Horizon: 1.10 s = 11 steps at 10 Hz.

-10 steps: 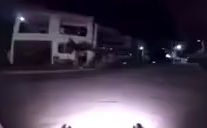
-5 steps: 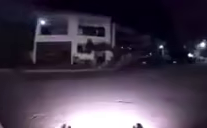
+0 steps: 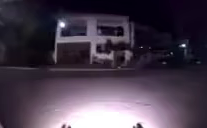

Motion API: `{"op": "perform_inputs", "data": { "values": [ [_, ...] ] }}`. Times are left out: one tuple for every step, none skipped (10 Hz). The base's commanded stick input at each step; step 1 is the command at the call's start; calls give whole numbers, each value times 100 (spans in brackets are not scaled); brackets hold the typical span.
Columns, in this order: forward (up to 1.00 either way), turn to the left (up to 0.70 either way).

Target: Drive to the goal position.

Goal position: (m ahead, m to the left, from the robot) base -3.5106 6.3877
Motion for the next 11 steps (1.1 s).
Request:
{"op": "perform_inputs", "data": {
  "values": [
    [0,45],
    [0,45],
    [0,45],
    [0,45],
    [0,45],
    [0,45],
    [0,45],
    [0,45],
    [0,45],
    [0,45],
    [0,45]
  ]
}}
